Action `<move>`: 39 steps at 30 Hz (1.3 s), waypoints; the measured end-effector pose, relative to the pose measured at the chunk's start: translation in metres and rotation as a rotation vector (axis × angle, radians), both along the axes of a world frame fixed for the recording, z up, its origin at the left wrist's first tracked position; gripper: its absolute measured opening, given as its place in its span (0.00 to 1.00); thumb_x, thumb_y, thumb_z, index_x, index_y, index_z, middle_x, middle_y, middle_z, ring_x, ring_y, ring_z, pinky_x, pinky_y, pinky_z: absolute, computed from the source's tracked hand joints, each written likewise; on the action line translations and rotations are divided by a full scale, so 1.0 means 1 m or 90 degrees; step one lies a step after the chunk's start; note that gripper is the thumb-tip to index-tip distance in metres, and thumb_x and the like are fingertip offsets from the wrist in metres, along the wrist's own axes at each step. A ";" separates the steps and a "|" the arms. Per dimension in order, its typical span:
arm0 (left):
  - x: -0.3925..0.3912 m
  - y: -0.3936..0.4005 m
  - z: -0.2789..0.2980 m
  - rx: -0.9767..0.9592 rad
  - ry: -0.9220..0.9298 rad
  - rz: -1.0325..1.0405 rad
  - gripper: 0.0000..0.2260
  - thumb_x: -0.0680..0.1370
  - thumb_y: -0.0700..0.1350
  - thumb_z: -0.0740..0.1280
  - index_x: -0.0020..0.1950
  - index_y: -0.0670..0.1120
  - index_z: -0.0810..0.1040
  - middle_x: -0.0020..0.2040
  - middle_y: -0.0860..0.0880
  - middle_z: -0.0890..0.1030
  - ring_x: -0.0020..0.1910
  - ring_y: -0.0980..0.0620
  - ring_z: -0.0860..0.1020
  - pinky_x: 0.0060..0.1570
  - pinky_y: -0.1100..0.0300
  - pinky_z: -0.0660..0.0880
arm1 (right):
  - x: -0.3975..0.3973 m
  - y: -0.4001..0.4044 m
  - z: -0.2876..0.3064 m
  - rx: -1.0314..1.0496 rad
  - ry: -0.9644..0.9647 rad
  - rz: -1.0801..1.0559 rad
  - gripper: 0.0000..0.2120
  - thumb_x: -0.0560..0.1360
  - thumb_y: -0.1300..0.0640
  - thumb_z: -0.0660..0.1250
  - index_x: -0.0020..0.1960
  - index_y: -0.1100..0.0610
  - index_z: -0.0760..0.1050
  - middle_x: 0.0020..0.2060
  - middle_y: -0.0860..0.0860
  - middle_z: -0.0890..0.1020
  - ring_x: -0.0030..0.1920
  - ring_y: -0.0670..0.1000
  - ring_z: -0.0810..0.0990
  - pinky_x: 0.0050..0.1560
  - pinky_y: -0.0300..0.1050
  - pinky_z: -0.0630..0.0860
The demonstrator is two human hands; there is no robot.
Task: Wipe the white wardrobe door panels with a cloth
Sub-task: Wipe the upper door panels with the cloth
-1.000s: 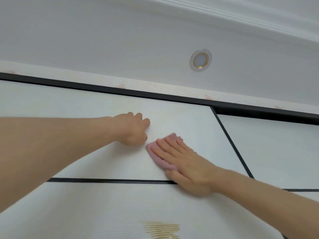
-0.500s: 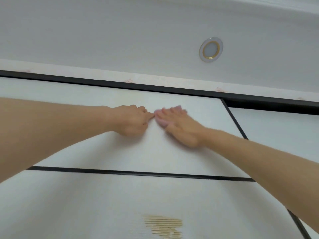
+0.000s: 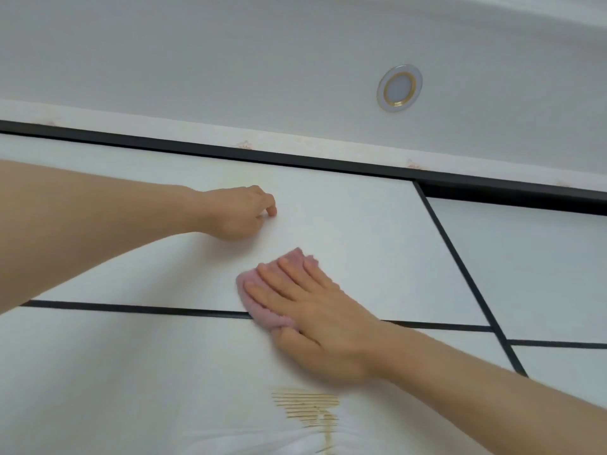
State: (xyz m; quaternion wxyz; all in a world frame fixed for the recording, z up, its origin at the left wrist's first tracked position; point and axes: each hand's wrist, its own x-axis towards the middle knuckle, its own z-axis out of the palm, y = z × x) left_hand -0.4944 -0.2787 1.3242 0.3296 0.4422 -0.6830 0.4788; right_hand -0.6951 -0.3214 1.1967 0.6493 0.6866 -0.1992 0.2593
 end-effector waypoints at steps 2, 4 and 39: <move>0.013 0.004 -0.004 -0.008 -0.035 0.042 0.19 0.86 0.48 0.50 0.77 0.57 0.64 0.76 0.50 0.63 0.73 0.46 0.63 0.72 0.48 0.64 | -0.013 0.012 -0.002 0.024 0.063 -0.012 0.22 0.82 0.56 0.52 0.76 0.54 0.58 0.63 0.49 0.66 0.64 0.55 0.63 0.73 0.51 0.57; 0.033 0.007 -0.009 -0.041 -0.072 0.106 0.20 0.86 0.53 0.47 0.79 0.60 0.59 0.75 0.49 0.64 0.72 0.46 0.63 0.71 0.48 0.64 | -0.048 0.007 0.040 -0.001 -0.061 -0.037 0.25 0.80 0.52 0.44 0.76 0.52 0.55 0.64 0.48 0.65 0.62 0.56 0.65 0.67 0.54 0.61; 0.122 -0.011 -0.005 -0.153 -0.036 -0.010 0.17 0.84 0.56 0.51 0.67 0.53 0.71 0.62 0.51 0.76 0.57 0.48 0.71 0.60 0.54 0.65 | 0.013 0.000 0.164 0.076 -0.690 0.025 0.17 0.76 0.53 0.42 0.61 0.52 0.62 0.57 0.50 0.69 0.64 0.62 0.68 0.62 0.54 0.59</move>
